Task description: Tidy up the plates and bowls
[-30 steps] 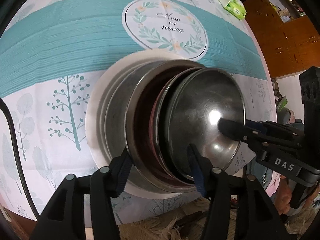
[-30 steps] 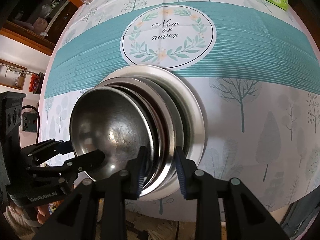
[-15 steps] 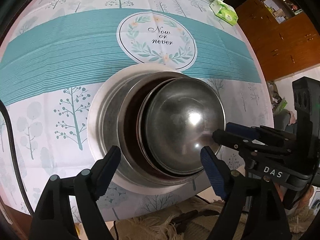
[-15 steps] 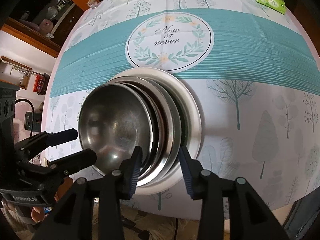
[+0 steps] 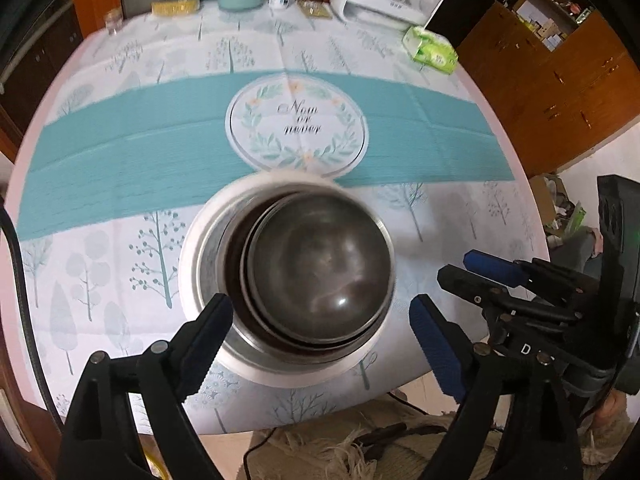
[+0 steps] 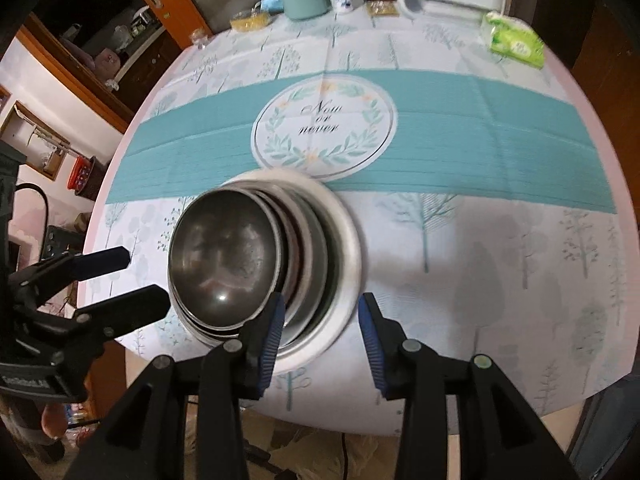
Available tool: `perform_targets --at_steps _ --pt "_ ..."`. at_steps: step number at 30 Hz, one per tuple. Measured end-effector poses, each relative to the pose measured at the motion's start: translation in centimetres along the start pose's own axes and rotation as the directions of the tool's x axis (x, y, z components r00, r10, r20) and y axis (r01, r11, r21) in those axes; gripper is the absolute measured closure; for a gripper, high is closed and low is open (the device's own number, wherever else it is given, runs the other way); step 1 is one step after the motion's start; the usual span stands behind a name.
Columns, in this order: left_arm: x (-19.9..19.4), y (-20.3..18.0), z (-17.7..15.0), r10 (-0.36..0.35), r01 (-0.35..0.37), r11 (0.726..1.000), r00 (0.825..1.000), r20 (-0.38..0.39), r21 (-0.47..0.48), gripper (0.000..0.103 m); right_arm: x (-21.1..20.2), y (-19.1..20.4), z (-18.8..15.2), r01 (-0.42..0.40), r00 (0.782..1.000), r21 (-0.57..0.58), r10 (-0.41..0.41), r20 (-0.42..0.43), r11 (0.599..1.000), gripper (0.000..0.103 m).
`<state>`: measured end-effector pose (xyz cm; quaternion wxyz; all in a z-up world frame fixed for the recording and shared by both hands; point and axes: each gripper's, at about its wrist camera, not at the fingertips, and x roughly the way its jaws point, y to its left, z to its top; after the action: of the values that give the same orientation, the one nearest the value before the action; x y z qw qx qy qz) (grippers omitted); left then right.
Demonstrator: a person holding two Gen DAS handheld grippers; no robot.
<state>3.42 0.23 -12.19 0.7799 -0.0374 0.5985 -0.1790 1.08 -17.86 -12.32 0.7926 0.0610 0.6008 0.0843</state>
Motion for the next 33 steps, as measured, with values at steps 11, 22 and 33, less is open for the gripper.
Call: perform_targets --at_steps 11,22,33 --pt "-3.6 -4.6 0.1 0.050 -0.050 0.999 0.986 0.156 -0.003 0.013 -5.4 -2.7 -0.4 0.063 0.985 0.024 -0.066 0.160 0.998 0.061" --pt "-6.3 -7.7 -0.1 0.156 -0.148 0.988 0.949 0.276 -0.049 0.013 -10.2 -3.3 -0.1 0.092 0.949 0.027 -0.096 0.300 0.995 0.061" --pt "-8.4 -9.3 -0.1 0.253 -0.233 0.967 0.901 0.352 -0.099 0.013 -12.9 -3.3 0.4 0.132 0.921 0.016 -0.128 0.367 0.991 0.052"
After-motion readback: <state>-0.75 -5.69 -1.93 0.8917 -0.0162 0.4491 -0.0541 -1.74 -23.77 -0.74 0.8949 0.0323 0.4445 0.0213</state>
